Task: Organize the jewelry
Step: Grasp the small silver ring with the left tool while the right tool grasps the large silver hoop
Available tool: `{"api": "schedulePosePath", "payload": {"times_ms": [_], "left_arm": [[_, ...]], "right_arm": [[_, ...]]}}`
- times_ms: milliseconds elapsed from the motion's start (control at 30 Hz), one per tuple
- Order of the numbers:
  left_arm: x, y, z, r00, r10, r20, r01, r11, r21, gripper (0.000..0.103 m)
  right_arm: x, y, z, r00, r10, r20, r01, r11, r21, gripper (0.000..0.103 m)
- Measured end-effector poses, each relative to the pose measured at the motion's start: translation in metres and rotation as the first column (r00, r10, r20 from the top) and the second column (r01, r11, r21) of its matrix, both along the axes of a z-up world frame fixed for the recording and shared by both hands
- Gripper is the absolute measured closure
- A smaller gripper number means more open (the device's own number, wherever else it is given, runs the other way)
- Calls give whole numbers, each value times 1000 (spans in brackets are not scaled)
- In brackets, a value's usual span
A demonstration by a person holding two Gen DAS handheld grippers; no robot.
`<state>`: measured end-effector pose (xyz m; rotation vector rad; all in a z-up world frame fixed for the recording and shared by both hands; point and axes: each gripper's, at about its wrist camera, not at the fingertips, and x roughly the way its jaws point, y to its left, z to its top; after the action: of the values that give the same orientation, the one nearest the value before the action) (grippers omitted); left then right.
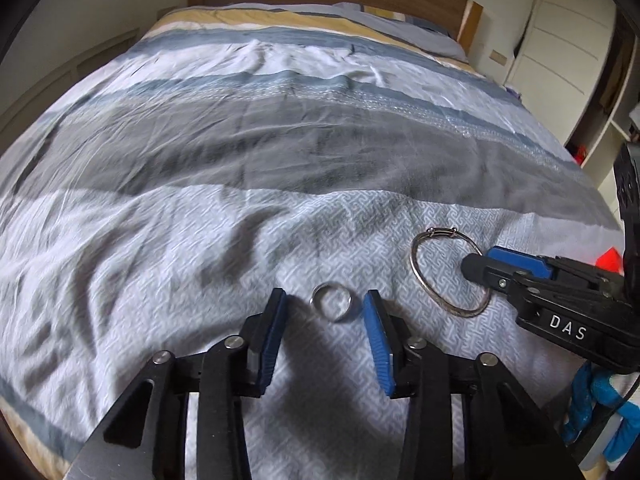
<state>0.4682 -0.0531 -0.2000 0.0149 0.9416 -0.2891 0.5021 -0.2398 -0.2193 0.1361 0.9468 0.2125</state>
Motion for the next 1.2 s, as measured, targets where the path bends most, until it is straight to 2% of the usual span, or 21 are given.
{"api": "schedulePosePath", "payload": {"times_ms": [133,267,333,533,867,1033,1200], "left_arm": [[0,-8,-7,1000,-12,12,11,999,30,83],[-2,-7,-5,1000,-15,21,15,1000,21,83],[-5,-4,-2,1000,-13,21,13,1000,2,83],[-29,0,13,999,-13,36,15,999,-36,83],[-75,-4,48,998,-18,68,21,999,-41,83],[-101,-22,68,995,-54,87,59,997,-45,83],[-127,-61,86,986,-129,102,135,989,-62,83]], "right_arm": [[6,5,-8,1000,13,-13,-13,1000,11,85],[5,8,-9,999,36,-20,-35,999,25,96],[0,6,-6,999,37,-14,-37,999,31,98],[-31,4,14,998,40,52,-42,999,30,99],[-96,-6,72,985,52,166,-42,997,-61,100],[-132,-31,98,979,8,202,5,998,-61,100],[-167,-68,120,970,-48,236,65,996,-62,100]]}}
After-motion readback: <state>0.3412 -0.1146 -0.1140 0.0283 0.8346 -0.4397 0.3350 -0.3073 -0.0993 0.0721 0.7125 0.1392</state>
